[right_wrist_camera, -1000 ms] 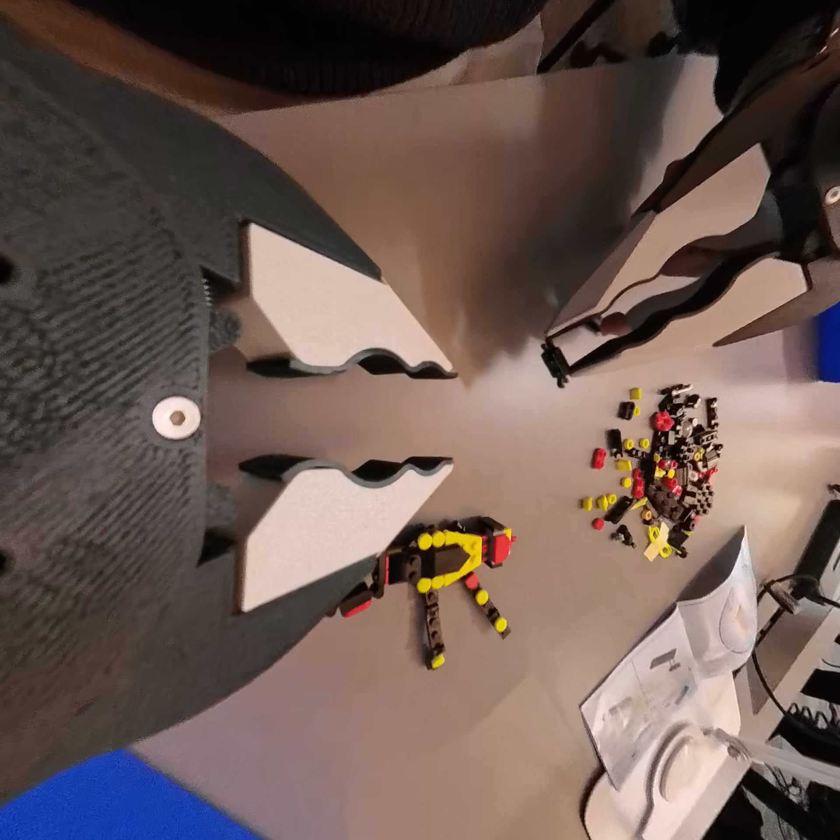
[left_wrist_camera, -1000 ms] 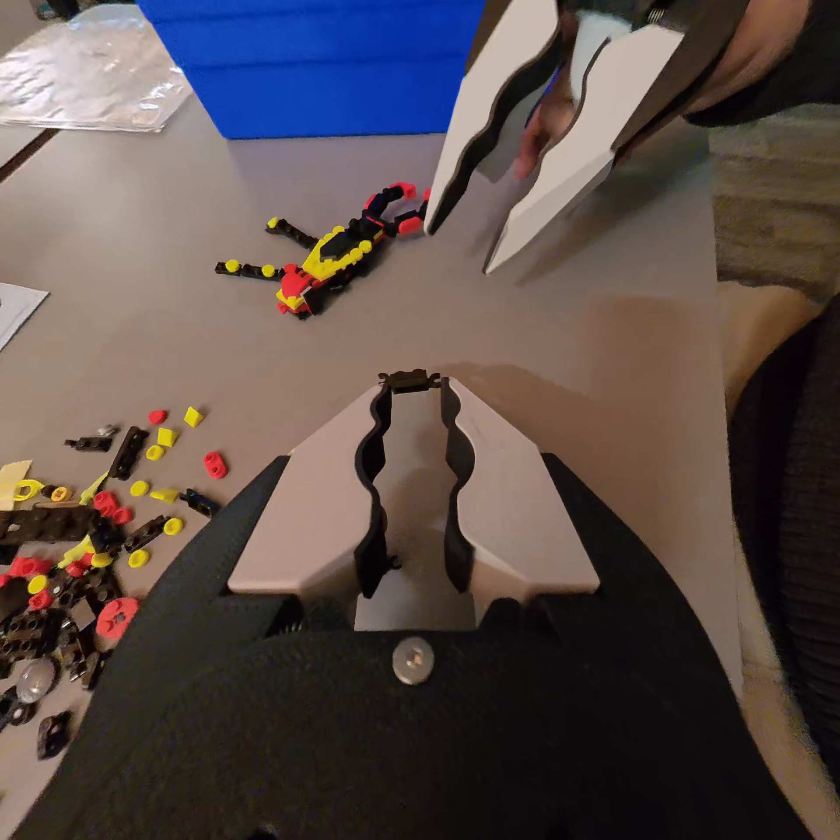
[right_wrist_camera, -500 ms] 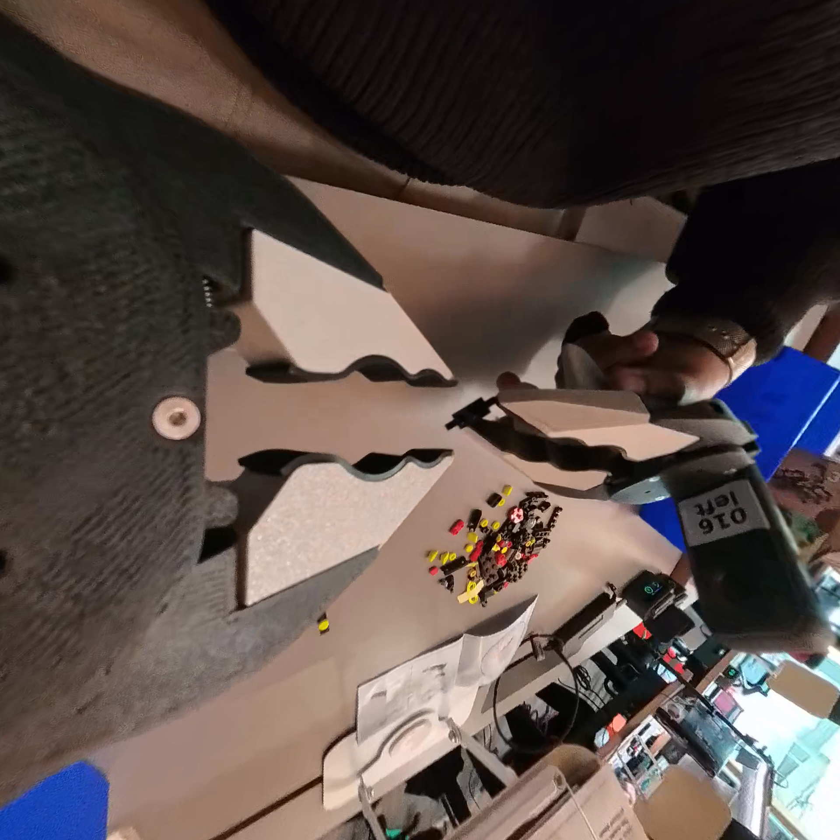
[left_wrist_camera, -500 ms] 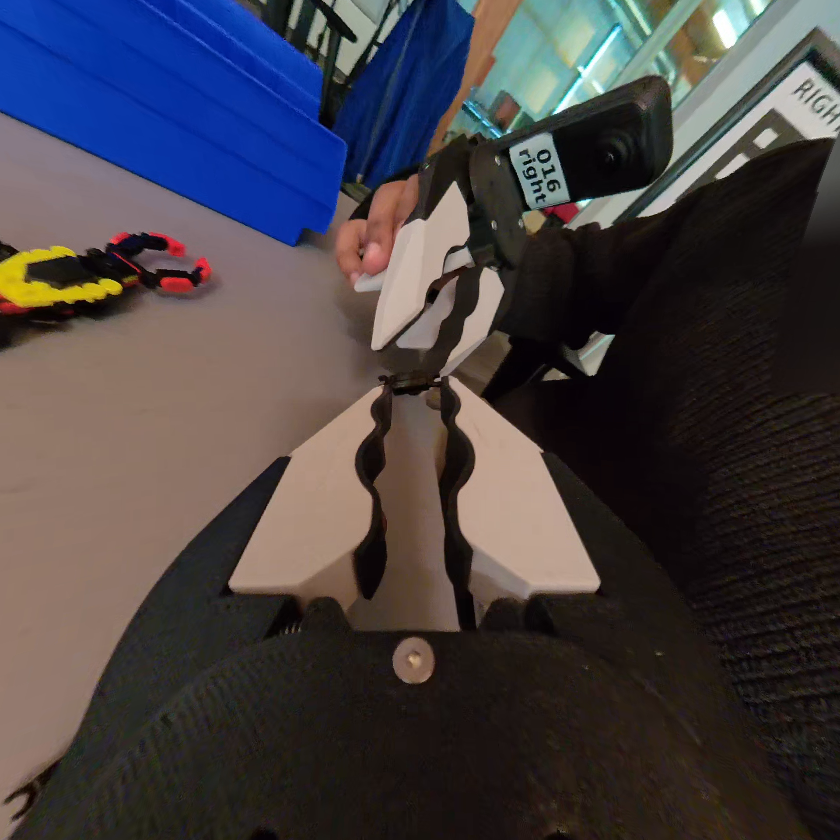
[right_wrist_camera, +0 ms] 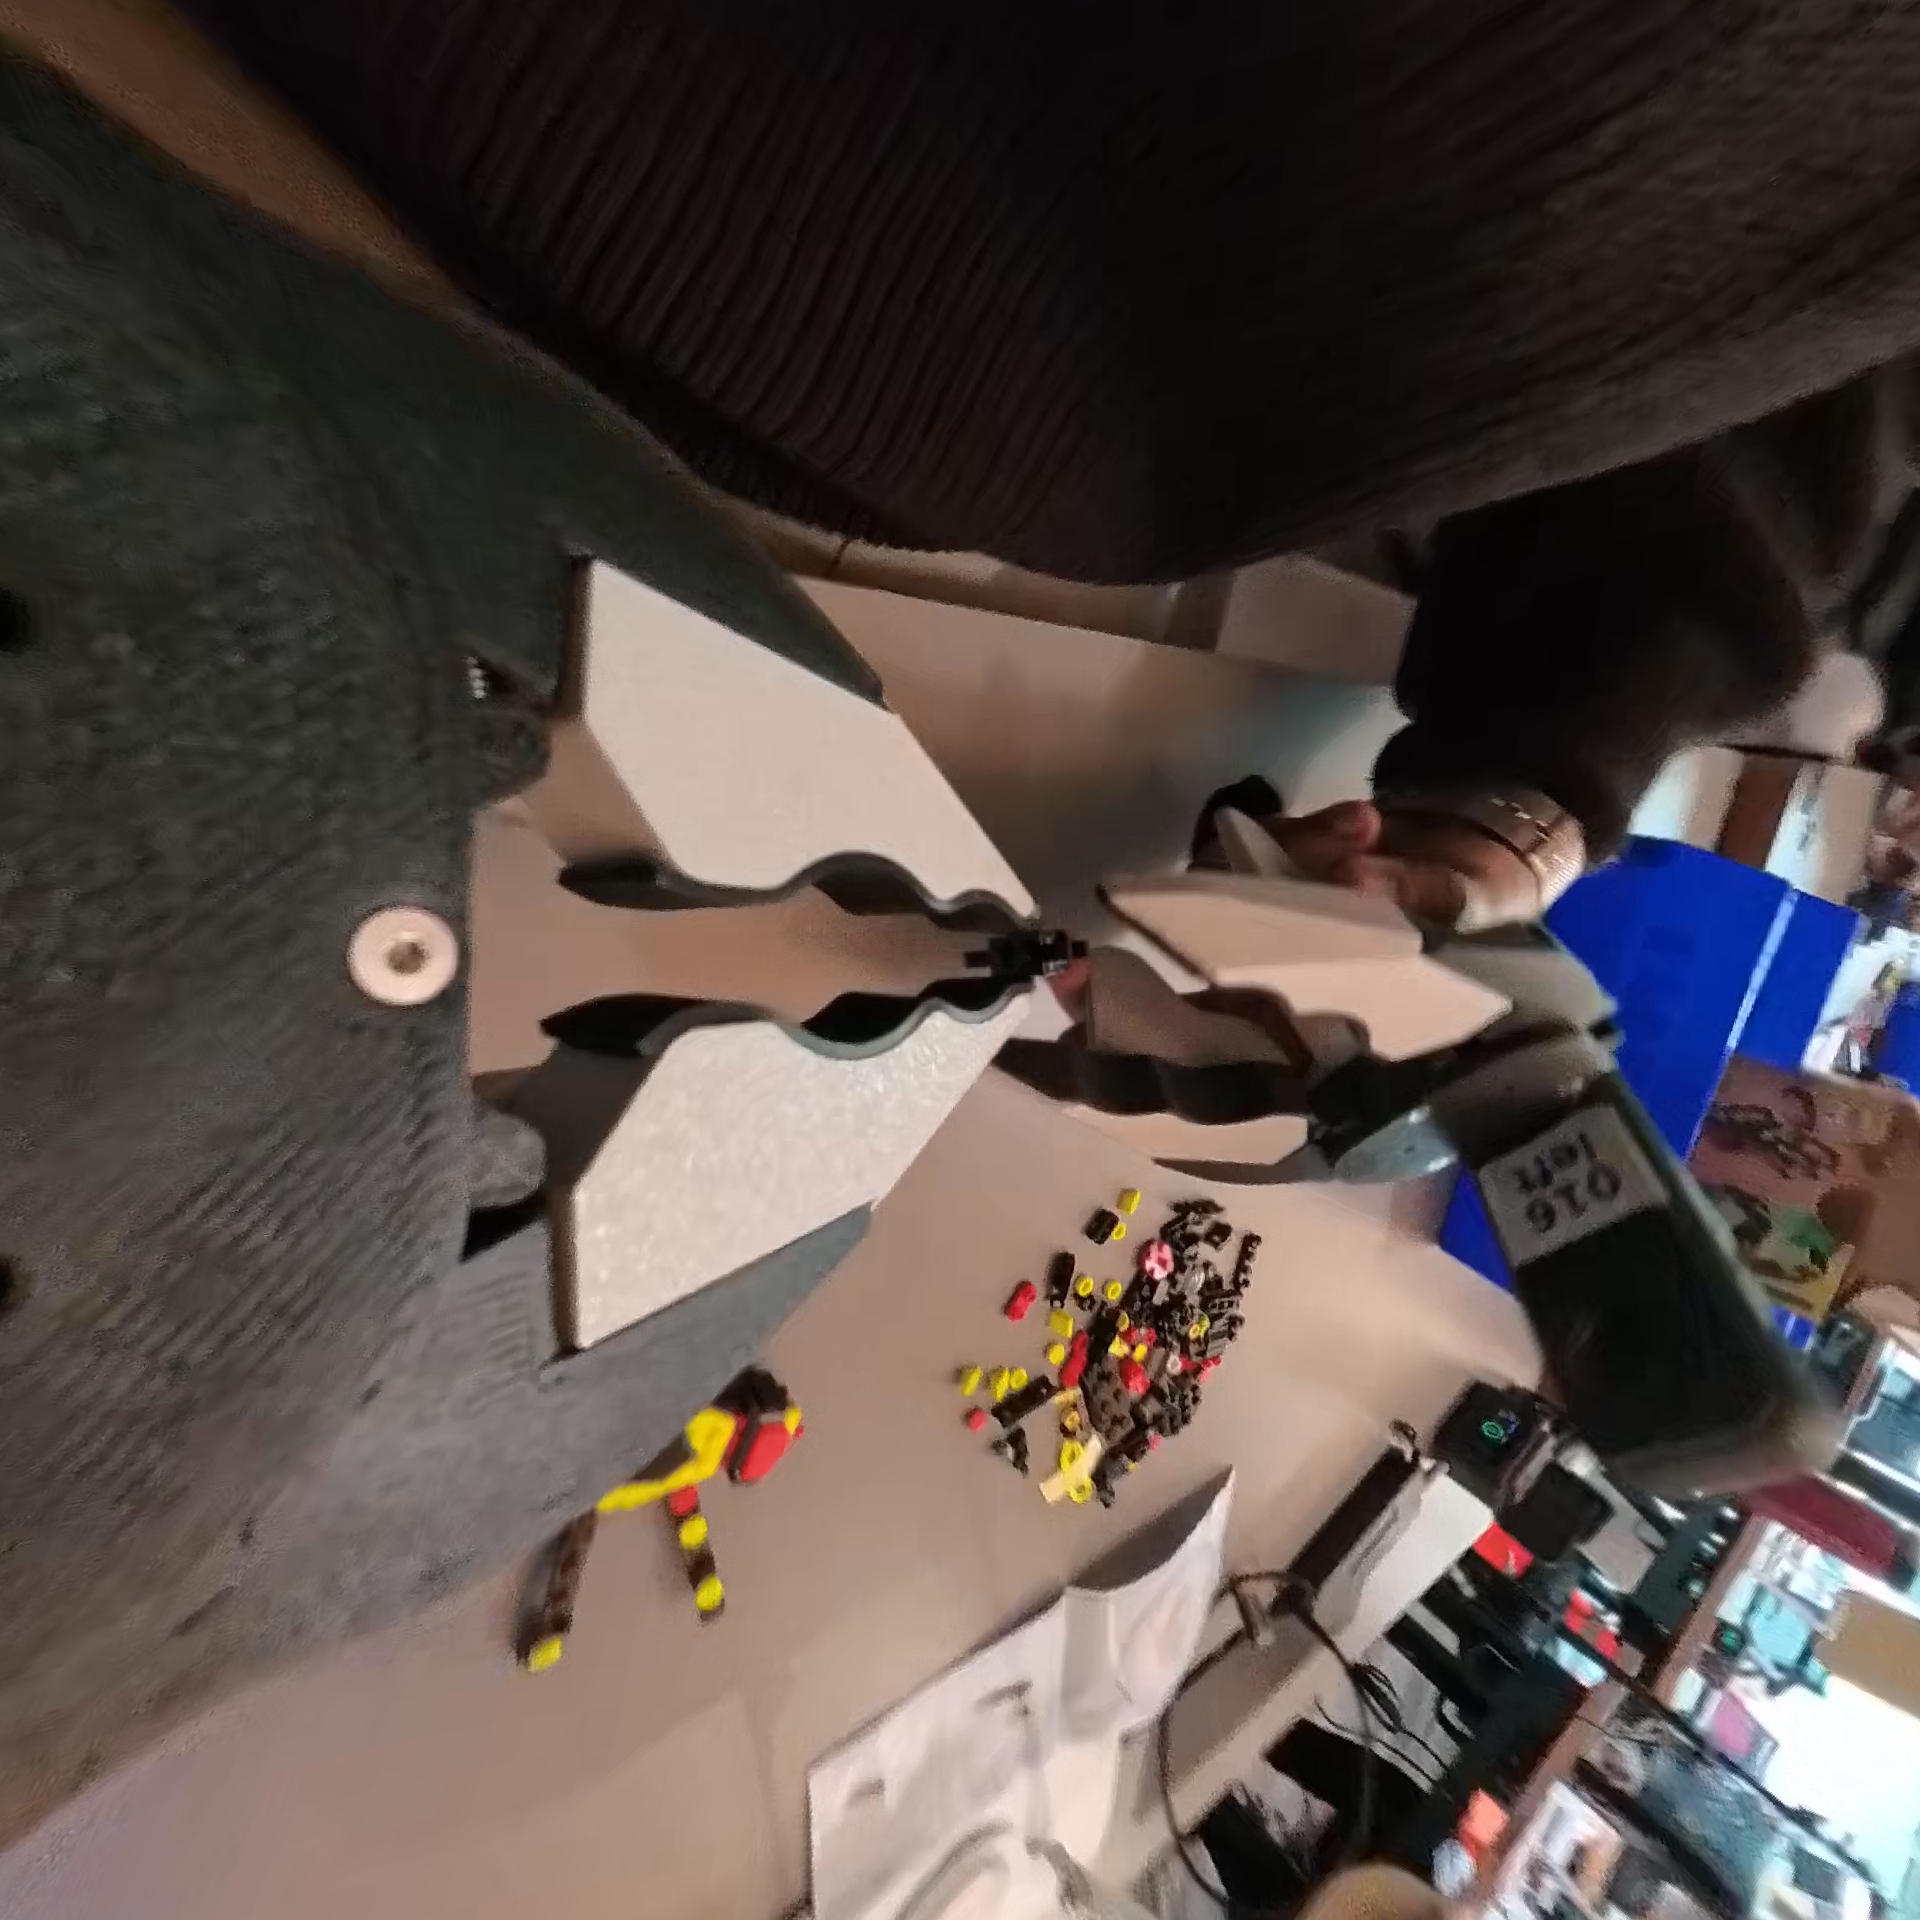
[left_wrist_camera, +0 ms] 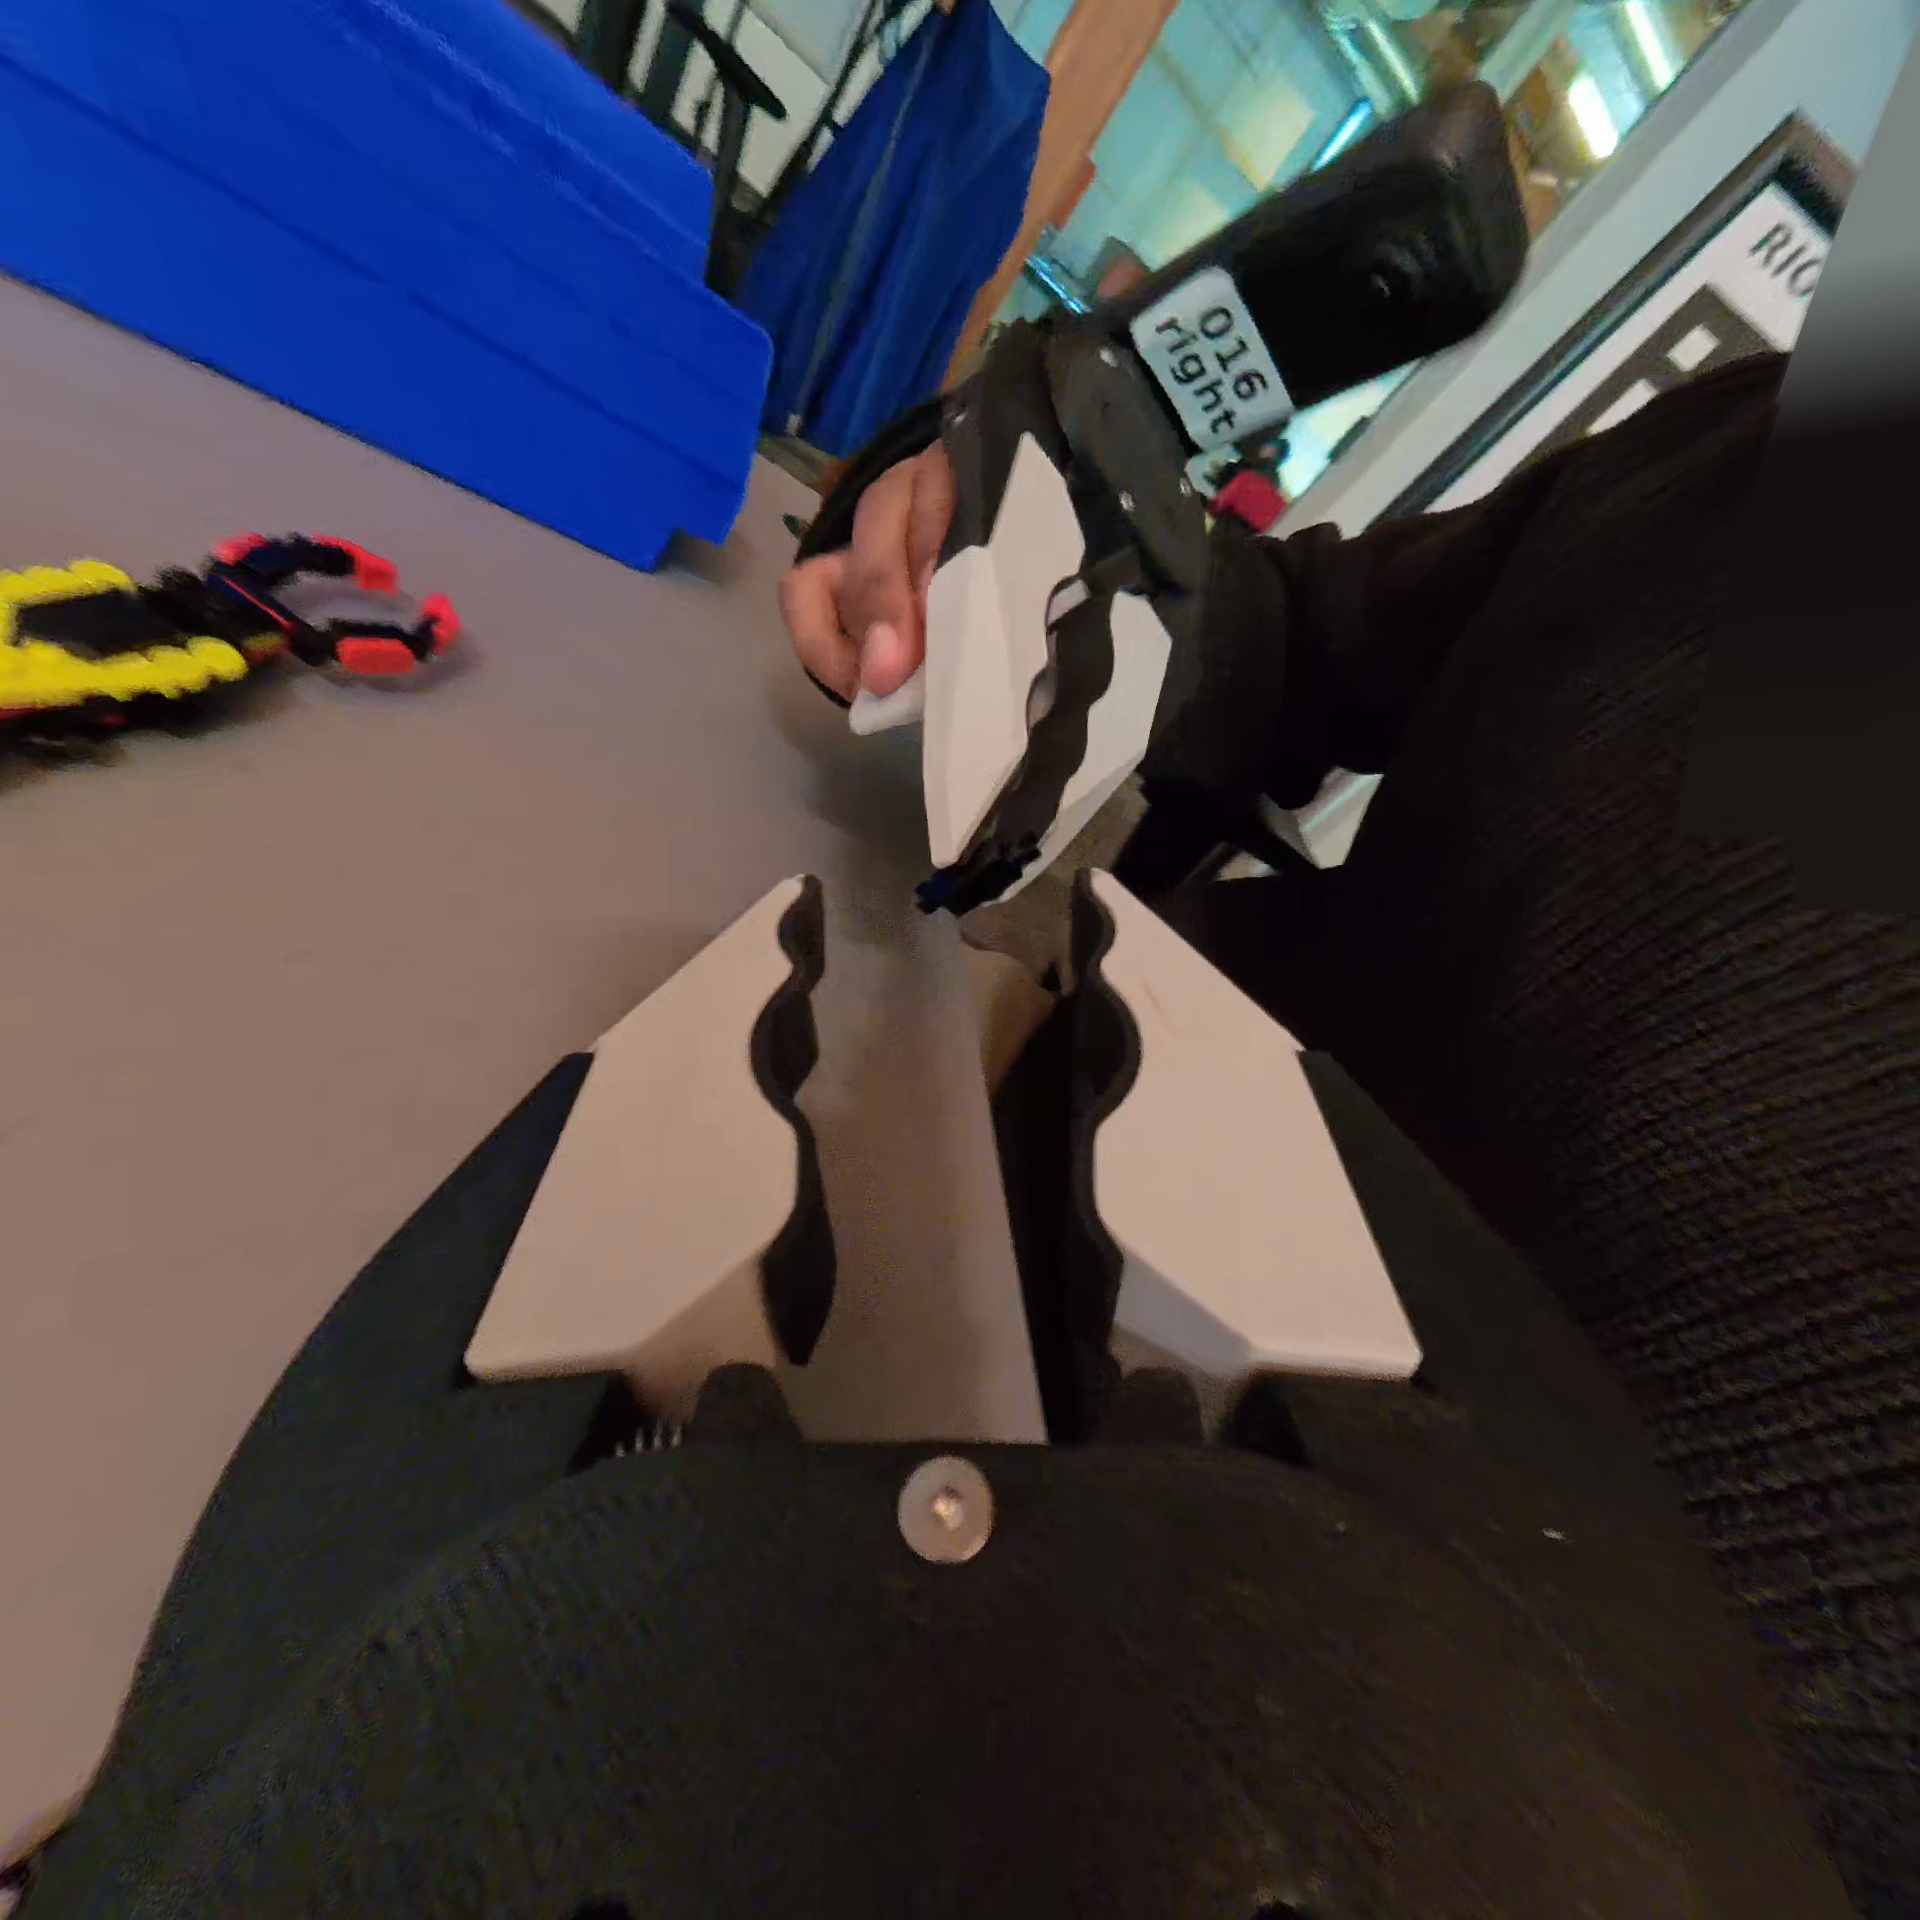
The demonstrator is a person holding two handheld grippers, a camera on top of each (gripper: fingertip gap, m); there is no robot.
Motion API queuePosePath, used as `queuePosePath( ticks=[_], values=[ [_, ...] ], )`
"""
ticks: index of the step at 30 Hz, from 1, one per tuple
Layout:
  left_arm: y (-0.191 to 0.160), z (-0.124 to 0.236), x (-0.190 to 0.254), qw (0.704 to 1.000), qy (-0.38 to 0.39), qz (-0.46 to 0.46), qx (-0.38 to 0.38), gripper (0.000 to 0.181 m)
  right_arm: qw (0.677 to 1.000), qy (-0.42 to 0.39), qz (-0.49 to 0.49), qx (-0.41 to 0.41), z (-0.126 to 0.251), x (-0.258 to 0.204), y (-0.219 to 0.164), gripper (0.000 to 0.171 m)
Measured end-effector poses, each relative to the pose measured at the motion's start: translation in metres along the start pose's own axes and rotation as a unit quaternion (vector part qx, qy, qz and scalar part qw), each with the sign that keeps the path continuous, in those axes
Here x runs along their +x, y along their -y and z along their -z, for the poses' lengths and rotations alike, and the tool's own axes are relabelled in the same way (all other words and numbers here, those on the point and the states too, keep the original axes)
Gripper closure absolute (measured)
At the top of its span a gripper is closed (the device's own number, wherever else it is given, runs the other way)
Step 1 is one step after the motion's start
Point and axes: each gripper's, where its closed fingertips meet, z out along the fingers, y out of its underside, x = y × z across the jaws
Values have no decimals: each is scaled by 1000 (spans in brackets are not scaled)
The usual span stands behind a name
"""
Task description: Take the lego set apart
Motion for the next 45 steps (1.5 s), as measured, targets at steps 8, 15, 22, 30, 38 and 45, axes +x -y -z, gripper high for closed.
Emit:
queuePosePath(
  ticks=[8, 15, 22, 30, 38, 45],
  values=[
    [16, 3, -3, 990, 72, -117, 37, 159, 961, 70, -254, 82, 9, 17, 10, 165],
    [16, 3, 0, 991, 62, -114, 40, 168, 944, 86, -305, 90, 5, 15, 10, 165],
    [13, -1, 3, 991, 53, -116, 35, 173, 928, 100, -343, 107, 5, 16, 12, 165],
    [16, -1, 3, 992, 47, -107, 46, 177, 923, 104, -350, 123, 7, 18, 15, 163],
    [18, 1, 7, 994, 29, -93, 56, 177, 924, 100, -343, 136, 10, 20, 18, 159],
    [15, -2, 8, 994, 28, -96, 47, 177, 930, 108, -328, 124, 10, 17, 17, 165]
  ],
)
